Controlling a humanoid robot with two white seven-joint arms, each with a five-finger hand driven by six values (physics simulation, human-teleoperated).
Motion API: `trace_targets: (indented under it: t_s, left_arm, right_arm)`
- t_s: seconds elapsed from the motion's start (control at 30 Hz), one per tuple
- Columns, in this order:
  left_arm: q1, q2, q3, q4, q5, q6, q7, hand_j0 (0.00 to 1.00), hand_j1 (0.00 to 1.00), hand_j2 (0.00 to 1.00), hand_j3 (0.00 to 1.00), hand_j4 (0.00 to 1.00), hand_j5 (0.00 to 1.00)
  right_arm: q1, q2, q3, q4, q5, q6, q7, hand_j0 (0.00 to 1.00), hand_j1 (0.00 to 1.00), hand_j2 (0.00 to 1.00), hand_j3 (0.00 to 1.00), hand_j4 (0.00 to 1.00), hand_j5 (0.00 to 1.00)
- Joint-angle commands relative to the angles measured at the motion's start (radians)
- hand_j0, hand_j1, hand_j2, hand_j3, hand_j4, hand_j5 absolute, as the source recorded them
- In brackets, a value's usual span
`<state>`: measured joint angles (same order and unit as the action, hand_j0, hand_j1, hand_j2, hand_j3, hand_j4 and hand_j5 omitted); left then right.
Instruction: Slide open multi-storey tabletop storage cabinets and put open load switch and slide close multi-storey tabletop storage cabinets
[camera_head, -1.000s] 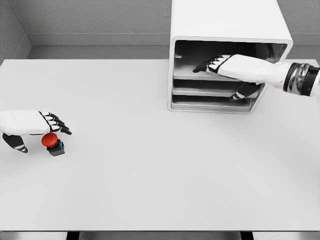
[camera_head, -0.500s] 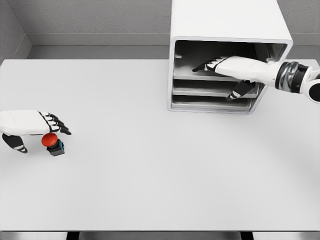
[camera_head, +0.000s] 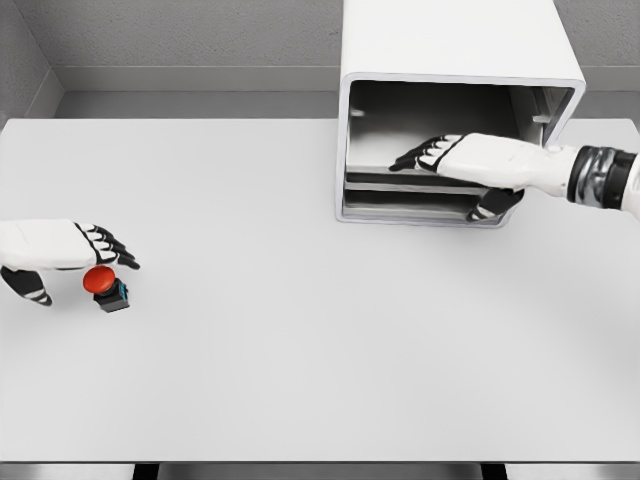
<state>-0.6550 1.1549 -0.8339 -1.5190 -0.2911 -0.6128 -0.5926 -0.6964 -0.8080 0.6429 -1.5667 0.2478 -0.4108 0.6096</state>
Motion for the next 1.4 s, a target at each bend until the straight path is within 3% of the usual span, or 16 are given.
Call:
trace_targets:
  t_s: [0.0, 0.37, 0.7, 0.77, 1.1, 1.2, 1.37]
  left_arm:
    - [0.000, 0.002, -0.001, -0.001, 0.004, 0.002, 0.000, 1.00, 1.00, 1.00, 1.00, 1.00, 1.00]
    - [0.000, -0.001, -0.007, -0.021, 0.004, 0.002, -0.003, 1.00, 1.00, 1.00, 1.00, 1.00, 1.00]
    - [0.001, -0.009, -0.011, -0.032, 0.004, 0.002, -0.018, 1.00, 1.00, 1.00, 1.00, 1.00, 1.00]
    - [0.001, -0.009, -0.011, -0.032, 0.004, 0.002, -0.018, 0.97, 0.97, 0.97, 0.97, 0.97, 0.97]
    - [0.009, -0.009, -0.011, -0.059, 0.003, 0.002, -0.018, 0.81, 0.81, 0.81, 0.81, 0.81, 0.81]
    - [0.009, -0.009, -0.011, -0.061, 0.003, 0.002, -0.018, 0.80, 0.80, 0.80, 0.80, 0.80, 0.80]
    - [0.009, -0.009, -0.011, -0.061, 0.003, 0.002, -0.018, 0.67, 0.67, 0.67, 0.67, 0.67, 0.67]
  right_arm:
    - [0.000, -0.017, 0.001, -0.038, -0.010, -0.003, 0.001, 1.00, 1.00, 1.00, 1.00, 1.00, 1.00]
    - [0.040, -0.071, -0.006, -0.096, -0.010, -0.008, 0.001, 1.00, 1.00, 1.00, 1.00, 1.00, 1.00]
    - [0.121, -0.105, -0.094, -0.159, -0.013, -0.037, 0.001, 1.00, 1.00, 1.00, 1.00, 1.00, 1.00]
    - [0.130, -0.137, -0.098, -0.173, -0.015, -0.040, 0.001, 1.00, 1.00, 1.00, 1.00, 1.00, 1.00]
    - [0.170, -0.157, -0.100, -0.188, -0.016, -0.091, 0.001, 1.00, 1.00, 1.00, 1.00, 1.00, 1.00]
    - [0.198, -0.166, -0.118, -0.188, -0.016, -0.112, 0.001, 1.00, 1.00, 1.00, 1.00, 1.00, 1.00]
    - [0.233, -0.172, -0.144, -0.190, -0.018, -0.157, 0.001, 1.00, 1.00, 1.00, 1.00, 1.00, 1.00]
